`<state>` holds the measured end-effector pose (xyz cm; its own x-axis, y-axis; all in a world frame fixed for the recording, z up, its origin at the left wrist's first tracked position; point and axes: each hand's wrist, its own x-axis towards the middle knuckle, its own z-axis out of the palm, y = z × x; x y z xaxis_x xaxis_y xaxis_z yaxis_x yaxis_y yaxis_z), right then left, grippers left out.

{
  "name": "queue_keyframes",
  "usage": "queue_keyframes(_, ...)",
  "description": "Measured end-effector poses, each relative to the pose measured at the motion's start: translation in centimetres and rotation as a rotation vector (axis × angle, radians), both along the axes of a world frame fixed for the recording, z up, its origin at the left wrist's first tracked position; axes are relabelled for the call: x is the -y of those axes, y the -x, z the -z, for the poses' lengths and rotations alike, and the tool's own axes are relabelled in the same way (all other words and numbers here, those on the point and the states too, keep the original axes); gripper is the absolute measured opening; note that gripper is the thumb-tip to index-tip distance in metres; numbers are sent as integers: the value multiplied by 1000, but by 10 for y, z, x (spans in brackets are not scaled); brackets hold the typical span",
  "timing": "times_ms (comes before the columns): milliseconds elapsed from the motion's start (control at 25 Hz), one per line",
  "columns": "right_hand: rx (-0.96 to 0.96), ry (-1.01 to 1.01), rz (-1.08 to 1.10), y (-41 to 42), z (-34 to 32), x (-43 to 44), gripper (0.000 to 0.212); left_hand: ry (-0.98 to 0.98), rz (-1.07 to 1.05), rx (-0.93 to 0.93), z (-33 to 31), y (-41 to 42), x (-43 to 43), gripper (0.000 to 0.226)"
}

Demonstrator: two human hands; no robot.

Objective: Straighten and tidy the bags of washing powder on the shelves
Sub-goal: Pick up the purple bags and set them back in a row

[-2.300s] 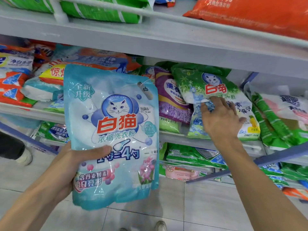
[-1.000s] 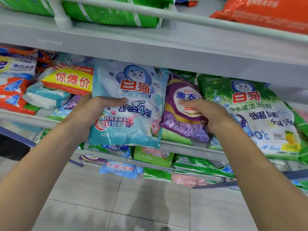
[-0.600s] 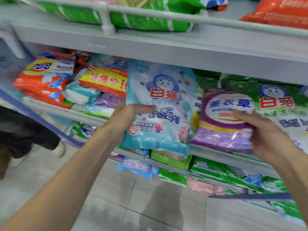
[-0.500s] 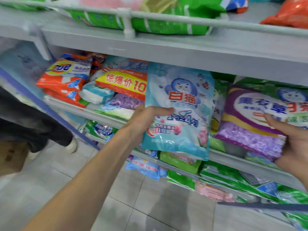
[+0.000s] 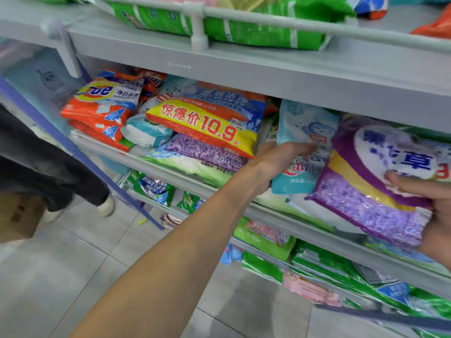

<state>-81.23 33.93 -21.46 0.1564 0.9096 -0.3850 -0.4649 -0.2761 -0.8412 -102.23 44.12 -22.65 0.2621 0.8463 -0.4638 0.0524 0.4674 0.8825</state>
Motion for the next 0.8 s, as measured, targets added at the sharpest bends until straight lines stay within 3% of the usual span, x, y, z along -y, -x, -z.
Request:
queue_keyframes(120, 26, 46, -64, 11, -7, -7, 25, -209, -114, -230, -7, 1, 2, 39)
queue_keyframes(200, 19, 64, -77, 13, -7, -7, 26, -299, -232, -256, -15, 22, 7, 27)
queue_keyframes(320, 29, 86, -64, 20, -11, -10, 24, -216, -360, -245, -22, 81, 21, 26)
queue_keyframes(480, 77, 118, -66, 27, -13, -12, 29, 82, -486, -330, -9, 157, 28, 57)
queue_keyframes(560, 104, 101, -81, 32, -17, -15, 20, 137, -514, -369, -3, 173, 21, 66)
queue_keyframes(640, 186, 52, -94, 41, -27, -13, 15, 102, -525, -362, -3, 175, 14, 63)
queue_keyframes(800, 327, 48, -126, 49, -32, -12, 42, -11, -538, -367, -11, 167, -5, 38)
